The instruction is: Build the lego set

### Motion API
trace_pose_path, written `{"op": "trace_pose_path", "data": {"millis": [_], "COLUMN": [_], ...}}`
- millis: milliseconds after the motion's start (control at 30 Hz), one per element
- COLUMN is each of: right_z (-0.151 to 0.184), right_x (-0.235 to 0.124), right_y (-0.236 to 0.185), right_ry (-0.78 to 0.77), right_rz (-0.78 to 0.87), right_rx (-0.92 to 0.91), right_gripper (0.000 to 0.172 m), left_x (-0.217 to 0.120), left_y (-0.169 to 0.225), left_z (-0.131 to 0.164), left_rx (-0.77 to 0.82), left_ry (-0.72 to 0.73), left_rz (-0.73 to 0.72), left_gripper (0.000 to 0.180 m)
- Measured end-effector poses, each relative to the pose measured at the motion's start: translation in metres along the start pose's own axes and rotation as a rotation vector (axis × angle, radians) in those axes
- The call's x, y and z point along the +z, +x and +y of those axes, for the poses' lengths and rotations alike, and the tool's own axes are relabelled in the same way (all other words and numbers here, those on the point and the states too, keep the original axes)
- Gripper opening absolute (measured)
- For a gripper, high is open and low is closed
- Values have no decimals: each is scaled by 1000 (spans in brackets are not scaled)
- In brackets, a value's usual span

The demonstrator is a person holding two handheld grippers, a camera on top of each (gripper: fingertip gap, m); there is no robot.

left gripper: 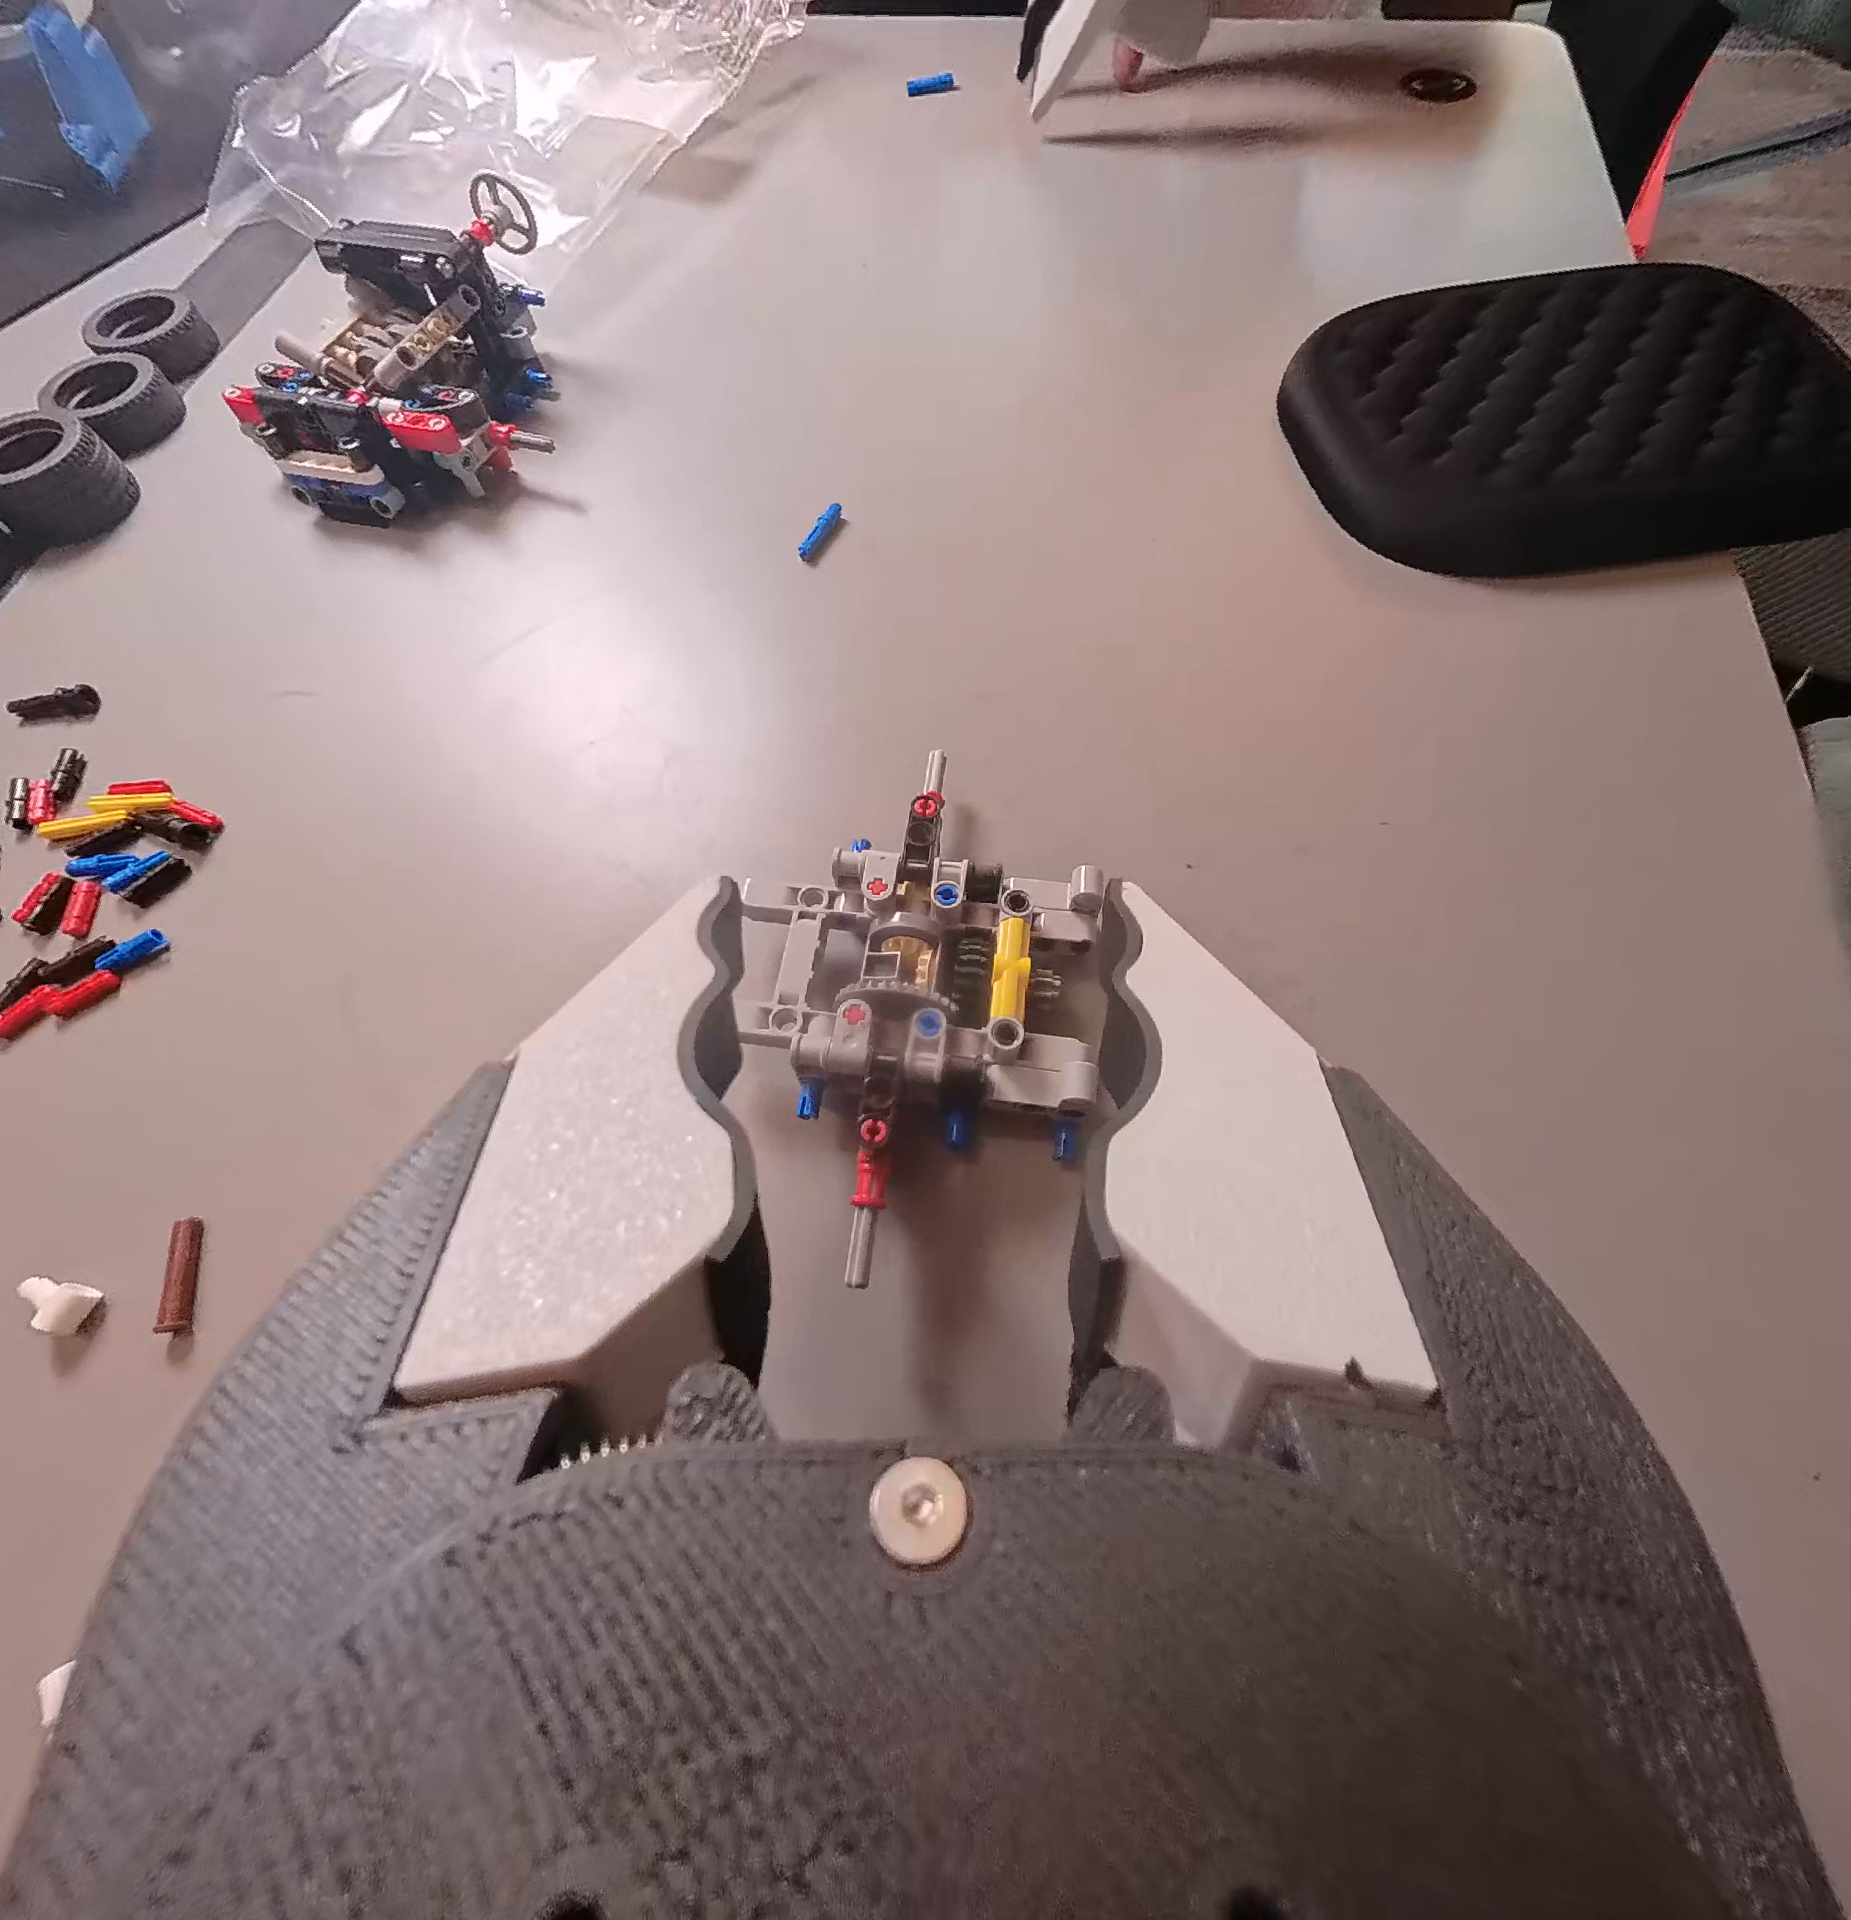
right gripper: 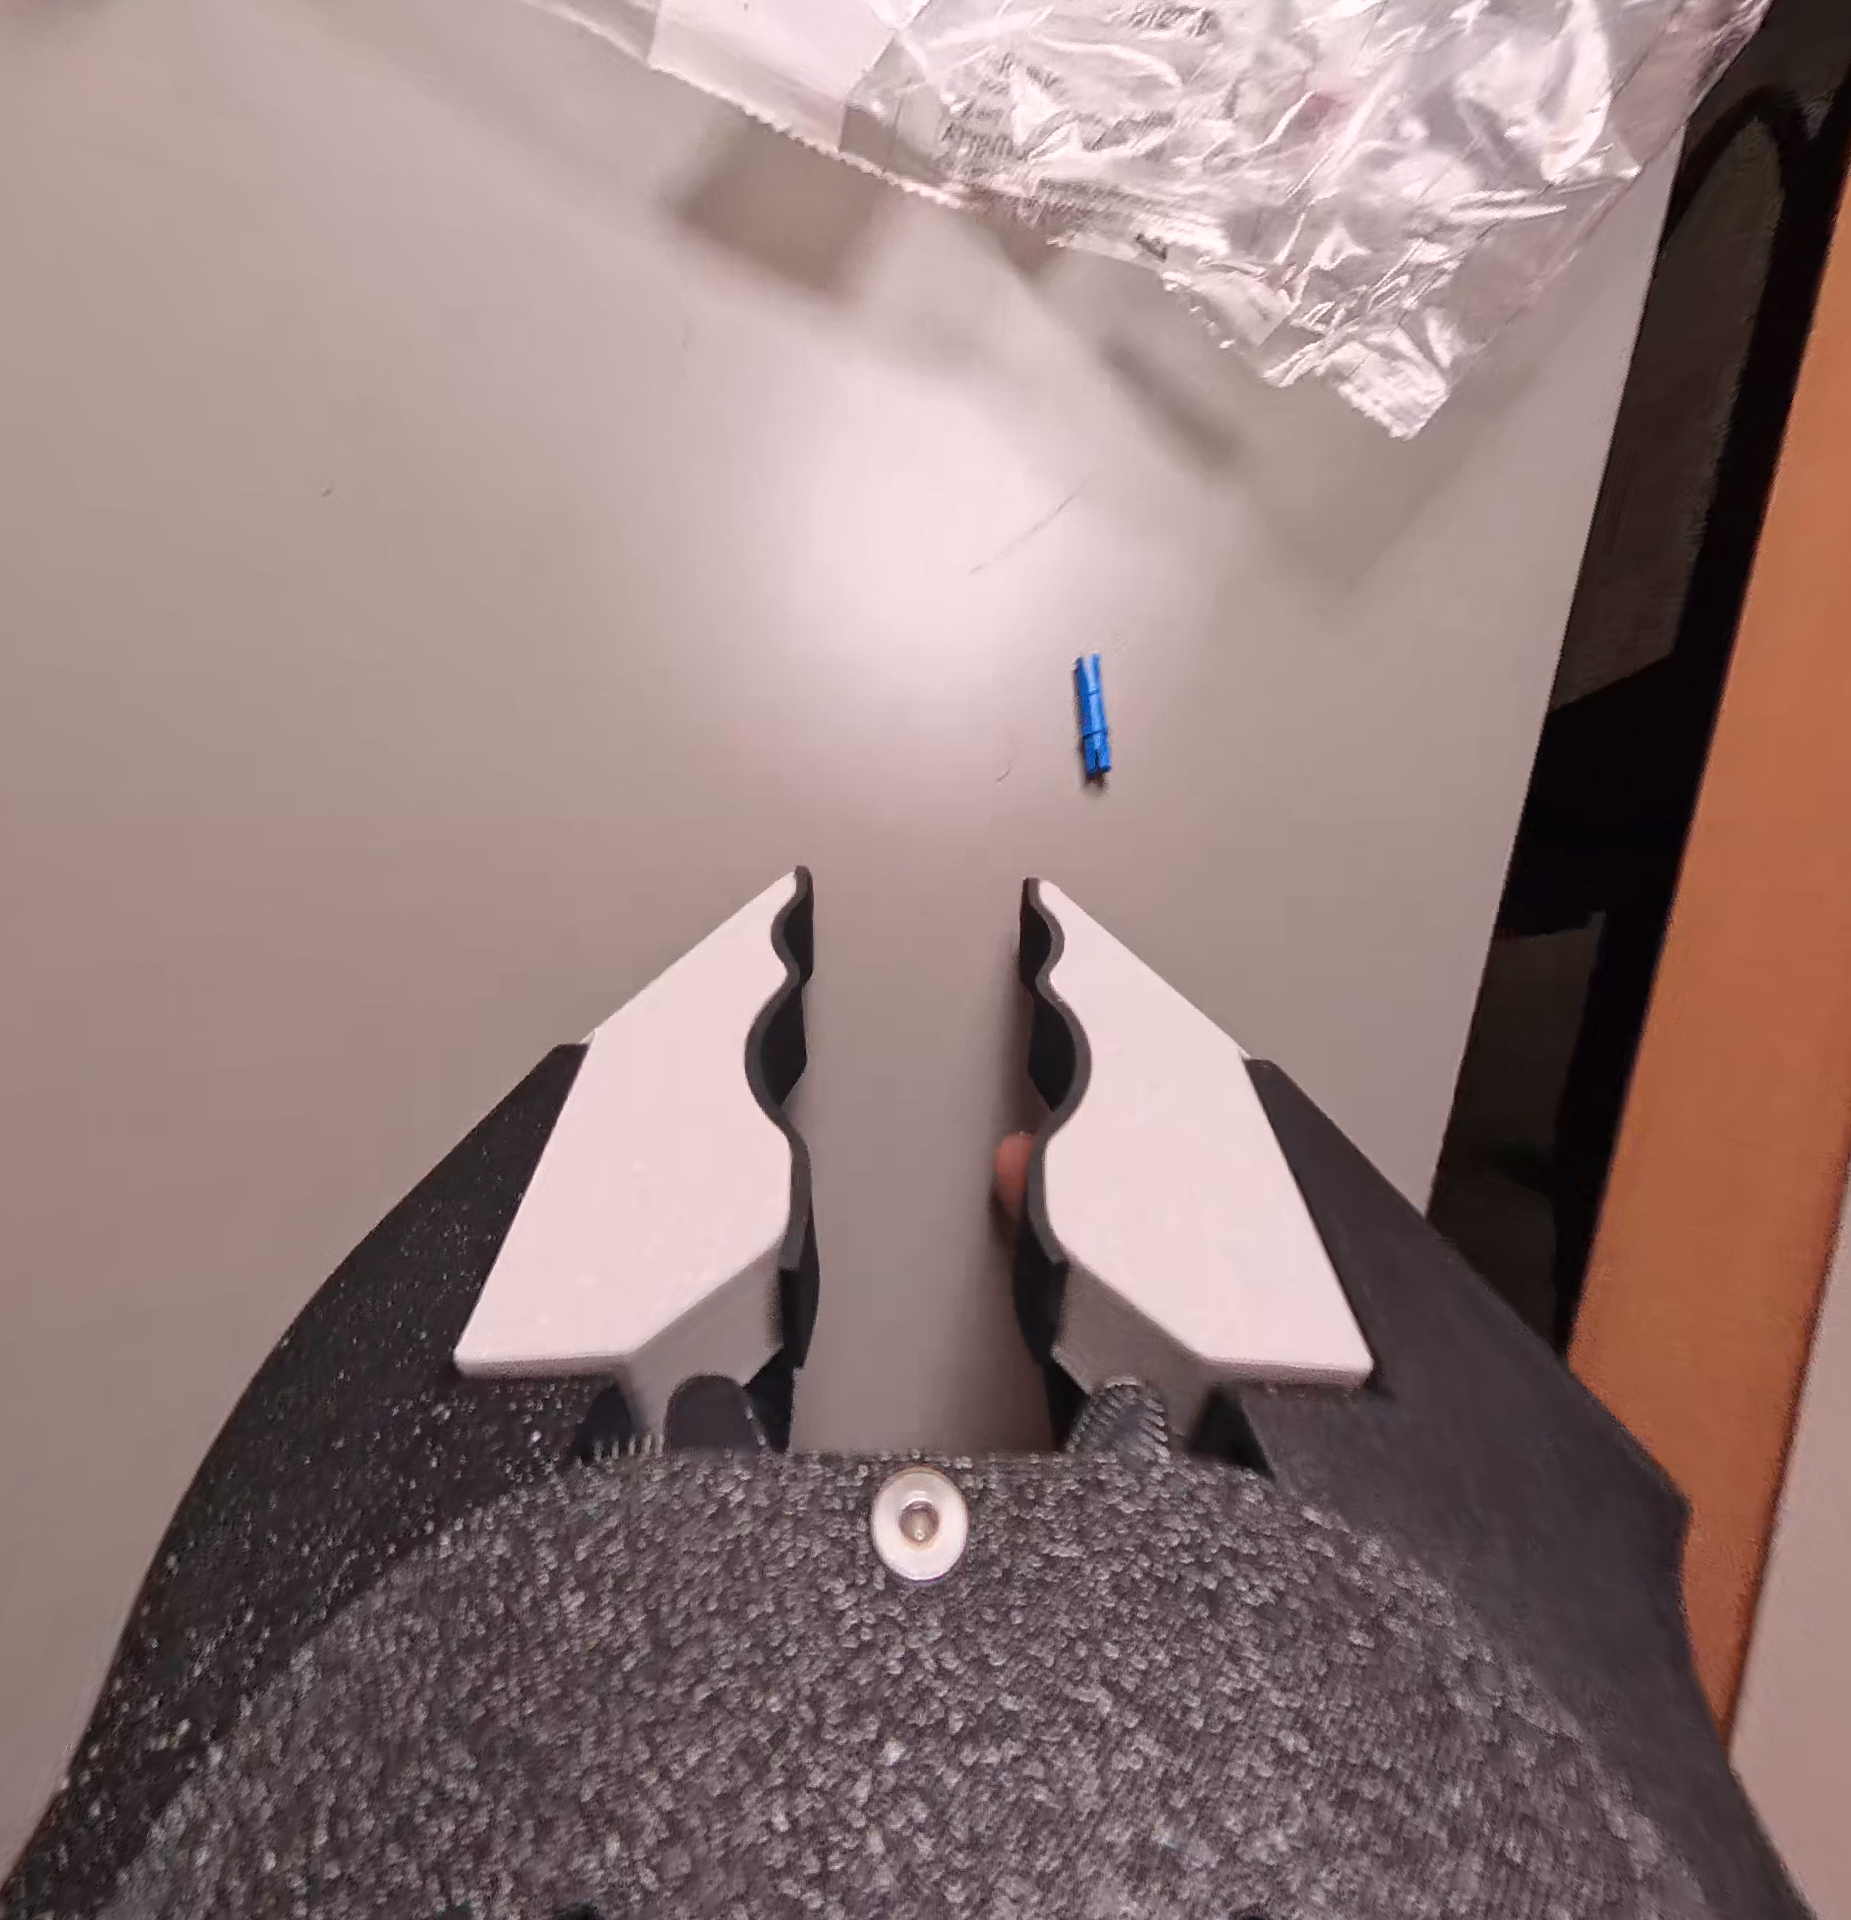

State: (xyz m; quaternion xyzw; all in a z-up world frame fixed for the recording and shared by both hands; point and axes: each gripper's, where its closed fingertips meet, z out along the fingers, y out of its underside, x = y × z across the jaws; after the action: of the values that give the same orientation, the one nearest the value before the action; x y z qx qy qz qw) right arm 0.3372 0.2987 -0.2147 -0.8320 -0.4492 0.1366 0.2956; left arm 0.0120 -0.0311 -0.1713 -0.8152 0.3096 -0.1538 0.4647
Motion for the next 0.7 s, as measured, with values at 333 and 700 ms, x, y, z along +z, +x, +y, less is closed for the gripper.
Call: {"op": "trace_pose_path", "data": {"millis": [333, 700], "right_z": [-26, -118], "right_x": [32, -29], "right_y": [25, -256], "right_ry": [-60, 332], "right_rz": [-40, -400], "right_rx": [-38, -634], "right_gripper": [3, 2], "left_x": [3, 8], "left_y": [-2, 16], "left_z": [6, -23], "left_rx": [-22, -63], "left_ry": [-2, 158], "left_rz": [13, 73], "left_gripper": [67, 42]}}
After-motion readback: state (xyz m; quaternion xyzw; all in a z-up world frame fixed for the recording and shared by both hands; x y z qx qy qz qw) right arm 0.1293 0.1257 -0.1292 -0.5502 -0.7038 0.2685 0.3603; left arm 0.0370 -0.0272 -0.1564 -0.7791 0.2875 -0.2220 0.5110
